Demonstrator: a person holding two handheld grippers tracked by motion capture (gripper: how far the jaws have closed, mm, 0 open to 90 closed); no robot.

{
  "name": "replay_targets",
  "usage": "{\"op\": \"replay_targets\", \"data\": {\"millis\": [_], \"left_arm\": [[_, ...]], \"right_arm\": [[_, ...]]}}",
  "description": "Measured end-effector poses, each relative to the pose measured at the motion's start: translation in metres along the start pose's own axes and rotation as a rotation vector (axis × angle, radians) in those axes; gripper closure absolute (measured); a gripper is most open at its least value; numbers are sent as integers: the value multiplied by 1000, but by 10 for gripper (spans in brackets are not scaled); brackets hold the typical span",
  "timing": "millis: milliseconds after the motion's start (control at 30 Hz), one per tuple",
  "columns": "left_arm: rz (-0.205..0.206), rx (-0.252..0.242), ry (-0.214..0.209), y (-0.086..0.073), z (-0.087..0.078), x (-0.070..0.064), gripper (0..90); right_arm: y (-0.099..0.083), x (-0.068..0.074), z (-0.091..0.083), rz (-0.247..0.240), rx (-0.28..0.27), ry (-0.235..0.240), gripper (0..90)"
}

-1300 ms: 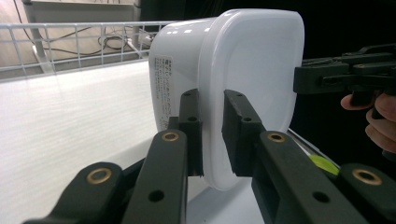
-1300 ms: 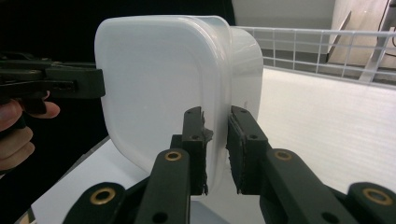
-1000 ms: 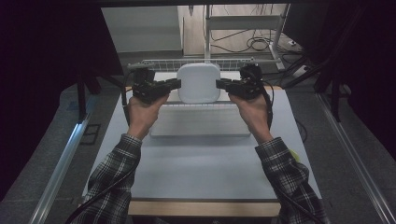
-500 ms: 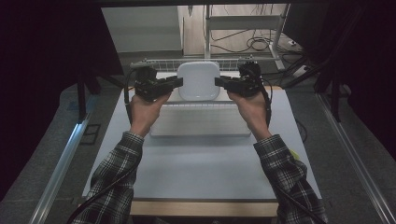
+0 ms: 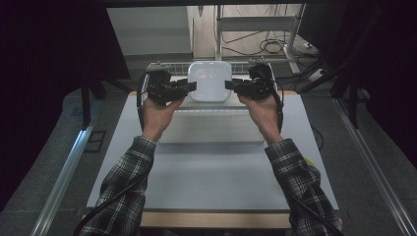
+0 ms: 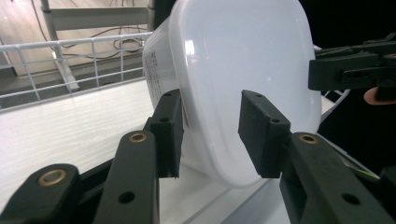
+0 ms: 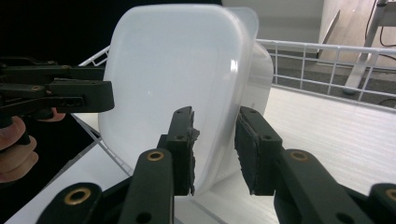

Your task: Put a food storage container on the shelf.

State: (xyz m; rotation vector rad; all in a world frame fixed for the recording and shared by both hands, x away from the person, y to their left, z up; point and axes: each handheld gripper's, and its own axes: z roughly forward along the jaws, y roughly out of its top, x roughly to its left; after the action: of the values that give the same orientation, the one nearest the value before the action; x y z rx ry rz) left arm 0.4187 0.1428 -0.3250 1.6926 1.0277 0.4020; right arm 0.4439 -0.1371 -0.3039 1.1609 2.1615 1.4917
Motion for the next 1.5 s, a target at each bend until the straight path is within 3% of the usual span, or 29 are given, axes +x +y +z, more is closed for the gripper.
{"op": "replay_targets", "data": {"millis": [300,633,933,1233,1367,1500], "left_arm": [[23,5,22,2,5,0,535],[3,-10,20,4,13,4,485],[-20,-12,23,9,18,10,476],[5,-31,39,13,20,11,422],[13,-41,14,14,13,7,394],[54,-32,-5,13,7,0,365]], "right_arm": [[2,0,4,-22,1,-21,619],[5,-2,11,-42,-8,-73,562],[7,-6,16,-26,-22,-83,554],[9,-8,19,-32,-29,-88,522],[8,-7,16,-44,-34,-80,483],[7,-6,11,-48,-49,-58,444]]}}
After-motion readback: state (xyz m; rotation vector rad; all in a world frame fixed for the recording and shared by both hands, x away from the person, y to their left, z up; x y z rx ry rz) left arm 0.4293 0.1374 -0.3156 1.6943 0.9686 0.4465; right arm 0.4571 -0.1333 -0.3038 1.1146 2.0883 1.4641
